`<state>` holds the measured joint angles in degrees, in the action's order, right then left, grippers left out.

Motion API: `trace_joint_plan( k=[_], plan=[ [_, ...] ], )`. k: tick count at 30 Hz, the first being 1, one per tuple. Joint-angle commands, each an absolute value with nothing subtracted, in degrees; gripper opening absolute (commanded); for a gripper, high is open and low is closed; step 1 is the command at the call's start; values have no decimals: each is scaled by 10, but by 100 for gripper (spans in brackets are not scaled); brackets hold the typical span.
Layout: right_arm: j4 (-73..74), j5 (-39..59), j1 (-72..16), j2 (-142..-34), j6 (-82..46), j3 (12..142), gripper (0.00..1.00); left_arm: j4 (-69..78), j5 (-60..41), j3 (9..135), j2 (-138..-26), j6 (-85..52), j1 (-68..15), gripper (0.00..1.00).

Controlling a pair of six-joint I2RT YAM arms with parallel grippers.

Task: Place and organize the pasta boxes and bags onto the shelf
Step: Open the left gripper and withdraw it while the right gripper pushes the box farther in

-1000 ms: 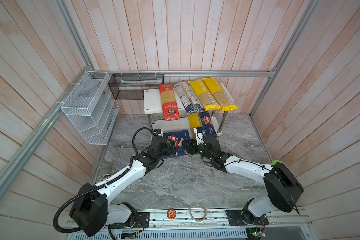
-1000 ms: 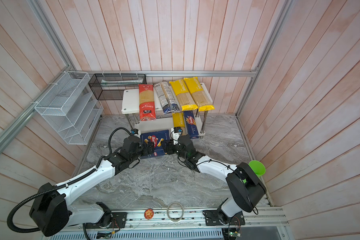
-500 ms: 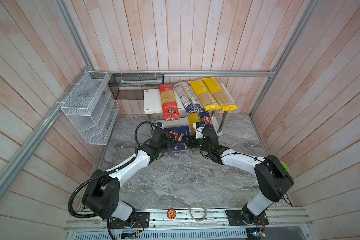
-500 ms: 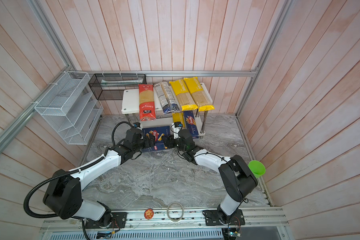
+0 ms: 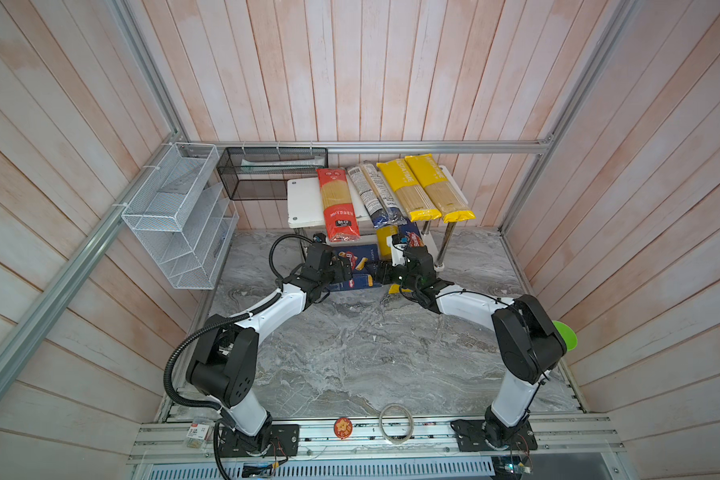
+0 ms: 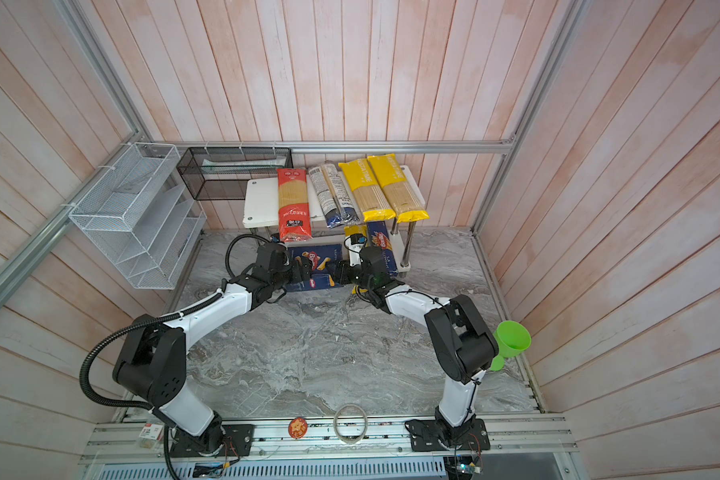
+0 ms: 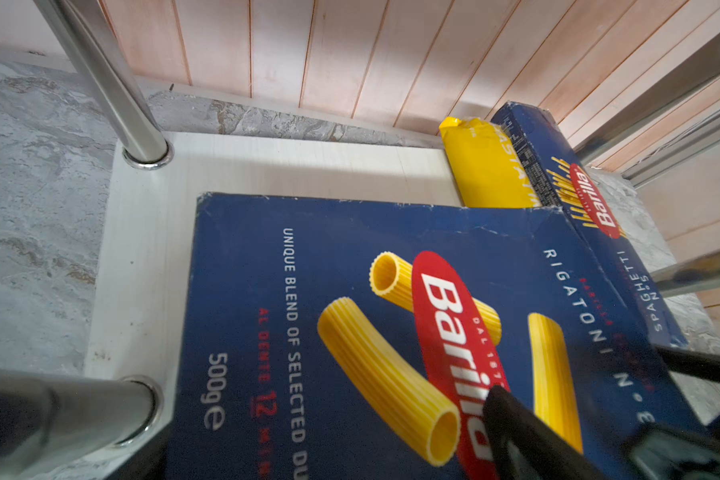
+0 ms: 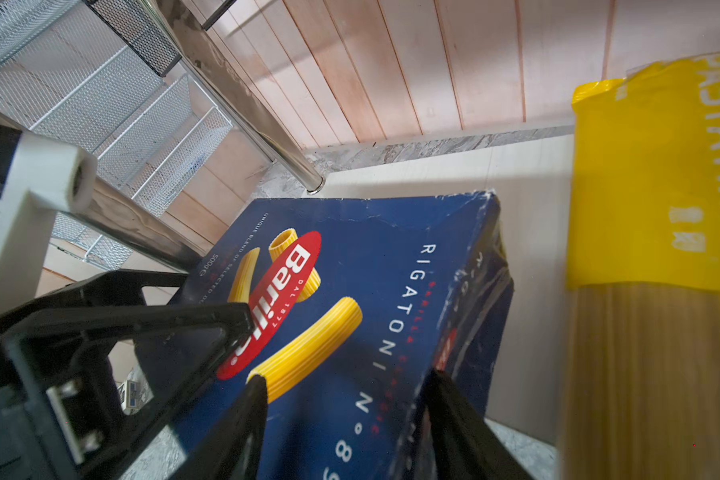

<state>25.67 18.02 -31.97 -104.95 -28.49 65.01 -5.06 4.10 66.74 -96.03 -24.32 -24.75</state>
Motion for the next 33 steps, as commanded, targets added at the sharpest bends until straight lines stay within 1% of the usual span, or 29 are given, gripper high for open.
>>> trace_joint_plan(
  k=[1,5,8,12,19,22,26,31,33],
  plan=[
    [322,290,-335,-1065,-283,694,60,42,-53,712,-968,-226,-265,100],
    [325,300,-329,-1095,-290,718,60,34,-54,729,-993,-229,-259,100],
    [327,301,-322,-1110,-295,729,64,32,-54,733,-1008,-225,-258,100],
    [328,304,-308,-1127,-308,737,64,24,-48,739,-1026,-226,-253,100],
    [320,292,-299,-1119,-302,730,66,-13,-21,746,-1027,-223,-252,100],
    [315,280,-299,-1110,-296,725,67,-37,-1,746,-1016,-223,-252,100],
    [306,268,-298,-1108,-289,725,68,-71,52,737,-995,-218,-252,100],
    [286,223,-293,-1108,-271,730,71,-87,106,717,-980,-211,-251,100],
    [286,227,-287,-1111,-276,736,71,-97,118,717,-978,-205,-250,100]
  ],
)
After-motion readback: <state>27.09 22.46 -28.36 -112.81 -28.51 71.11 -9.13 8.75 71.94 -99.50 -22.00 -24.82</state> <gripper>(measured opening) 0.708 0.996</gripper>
